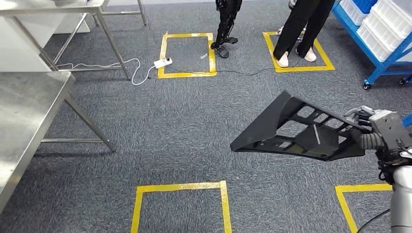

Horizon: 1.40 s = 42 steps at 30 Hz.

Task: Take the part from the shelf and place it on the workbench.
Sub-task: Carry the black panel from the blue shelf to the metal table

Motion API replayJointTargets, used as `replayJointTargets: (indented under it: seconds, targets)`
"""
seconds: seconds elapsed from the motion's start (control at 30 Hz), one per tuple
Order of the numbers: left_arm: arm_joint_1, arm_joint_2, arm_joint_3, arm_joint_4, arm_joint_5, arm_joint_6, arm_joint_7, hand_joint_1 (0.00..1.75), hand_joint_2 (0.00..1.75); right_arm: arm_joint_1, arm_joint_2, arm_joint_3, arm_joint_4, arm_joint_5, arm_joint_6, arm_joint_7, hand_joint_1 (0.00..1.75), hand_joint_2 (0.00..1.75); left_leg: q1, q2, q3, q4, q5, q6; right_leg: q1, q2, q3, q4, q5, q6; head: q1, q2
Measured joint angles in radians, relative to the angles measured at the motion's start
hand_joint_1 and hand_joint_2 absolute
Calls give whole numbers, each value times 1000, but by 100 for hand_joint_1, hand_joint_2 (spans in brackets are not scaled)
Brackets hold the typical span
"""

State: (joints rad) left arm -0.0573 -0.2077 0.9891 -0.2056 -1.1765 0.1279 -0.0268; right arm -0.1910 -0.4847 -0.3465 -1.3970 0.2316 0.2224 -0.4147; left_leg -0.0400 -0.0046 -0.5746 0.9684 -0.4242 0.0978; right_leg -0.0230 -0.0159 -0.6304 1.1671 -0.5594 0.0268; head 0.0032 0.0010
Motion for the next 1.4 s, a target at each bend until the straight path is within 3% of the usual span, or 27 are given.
replayJointTargets:
  seconds: [0.07,0.1,0.13,0.2,0.23,0.27,0.37,0.43,0.53,0.6,0.63,0.67,0.73,0.77,0.87,0.93,0.97,1.03,1.1,1.13,1.23,1.27,1.3,1.37,1.4]
  targets:
    - [-1,-1,0,0,0,-1,0,0,0,8,-1,-6,0,0,2,0,175,175,2,-12,1,1,-1,0,-4,8,-63,112,-35,6,4,0]
    - [-1,-2,0,0,0,-2,1,0,0,11,-1,-7,0,0,3,0,175,175,4,-19,1,2,-2,-2,-7,9,-75,125,-32,15,4,0]
    - [-1,-4,0,0,0,-2,1,0,0,14,-2,-7,0,0,3,0,175,175,7,-26,1,6,-5,-6,-11,10,-66,99,-13,29,5,0]
    - [0,-5,0,0,0,-2,2,0,0,15,-3,-8,0,0,3,0,175,175,14,-40,-2,25,-16,-20,-23,18,-6,-26,44,60,6,0]
    - [-1,-4,0,0,0,-2,4,0,0,15,-3,-8,0,0,4,0,175,175,16,-46,-8,40,-25,-30,-27,24,21,-80,63,65,8,0]
    - [-2,-3,0,0,0,-2,5,0,0,15,-3,-9,0,0,4,1,175,175,16,-52,-14,52,-31,-37,-28,28,38,-111,73,63,10,0]
    - [0,-2,0,0,0,-4,14,0,0,4,0,-4,5,5,5,-2,175,175,16,-60,-27,67,-38,-45,-21,21,41,-115,76,40,8,0]
    - [1,-2,0,0,0,-4,17,0,0,-12,0,0,15,11,4,-11,175,175,20,-40,-40,98,-60,-55,-22,15,41,-115,76,30,3,0]
    - [-1,-4,1,0,0,-4,18,0,0,-35,1,7,30,22,-6,-26,175,175,27,-7,-126,267,-145,-68,-15,0,42,-116,75,18,-3,0]
    - [-2,-5,2,0,0,-4,18,0,0,-46,7,15,41,31,-13,-31,175,175,29,-4,-176,352,-165,-63,-7,-11,42,-116,73,16,-3,0]
    - [-2,-6,2,0,0,-4,18,0,0,-52,11,20,47,36,-16,-33,175,175,27,-4,-175,343,-148,-57,-4,-16,43,-116,73,15,-3,0]
    - [-1,-6,4,0,1,-4,19,0,0,-60,15,26,53,41,-19,-35,175,175,22,-2,-153,293,-116,-48,-2,-20,44,-116,72,14,-3,0]
    - [-3,-6,8,0,2,-1,21,0,0,-77,23,38,66,51,-24,-41,175,175,5,17,-80,150,-52,-28,0,-29,48,-118,71,13,-3,0]
    - [-4,-6,10,0,3,0,22,0,0,-85,26,44,74,55,-26,-44,175,175,-3,26,-53,98,-35,-22,0,-34,49,-120,71,13,-3,0]
    - [-6,-7,14,0,3,4,24,0,0,-99,34,58,93,63,-31,-49,175,175,-13,25,-34,55,-27,-11,-1,-51,56,-132,72,15,-5,0]
    - [-5,-8,16,0,3,5,24,0,0,-105,36,65,102,64,-32,-51,175,175,-10,13,-12,20,-9,-2,0,-39,55,-123,65,16,-4,0]
    - [-5,-9,17,0,3,5,25,0,0,-109,35,68,105,64,-33,-52,175,175,-7,7,-1,3,0,3,1,-24,43,-95,51,14,-4,0]
    - [-5,-10,17,0,3,5,25,0,0,-114,34,70,112,66,-36,-53,175,175,-2,-4,7,-9,6,6,0,3,-14,19,3,10,-1,0]
    - [-5,-13,17,0,3,2,25,0,0,-116,33,73,118,72,-36,-52,175,175,0,-18,7,-8,5,4,-4,9,-71,117,-23,18,4,0]
    - [-4,-14,18,1,3,1,25,0,0,-119,32,75,121,75,-36,-51,175,175,1,-26,7,-6,3,1,-6,9,-77,118,-14,30,4,0]
    - [-4,-15,18,1,3,0,26,0,0,-139,29,79,131,81,-34,-48,175,175,8,-50,1,23,-15,-19,-19,23,-3,-52,71,70,6,0]
    - [-4,-14,18,1,3,-1,26,0,0,-146,28,80,134,81,-32,-47,175,175,8,-56,-6,39,-23,-27,-22,30,19,-97,87,70,7,0]
    - [-4,-14,18,0,3,-1,27,0,0,-150,27,82,138,82,-31,-45,175,175,8,-61,-14,52,-30,-33,-21,34,29,-118,92,63,6,0]
    - [-2,-14,19,0,3,-2,27,0,0,-154,26,87,141,83,-28,-41,175,175,8,-70,-26,65,-35,-36,-18,28,30,-118,89,40,4,0]
    - [0,-13,19,0,3,-3,28,0,0,-156,27,90,142,83,-28,-40,175,175,9,-67,-28,69,-39,-39,-18,23,30,-117,89,33,2,0]
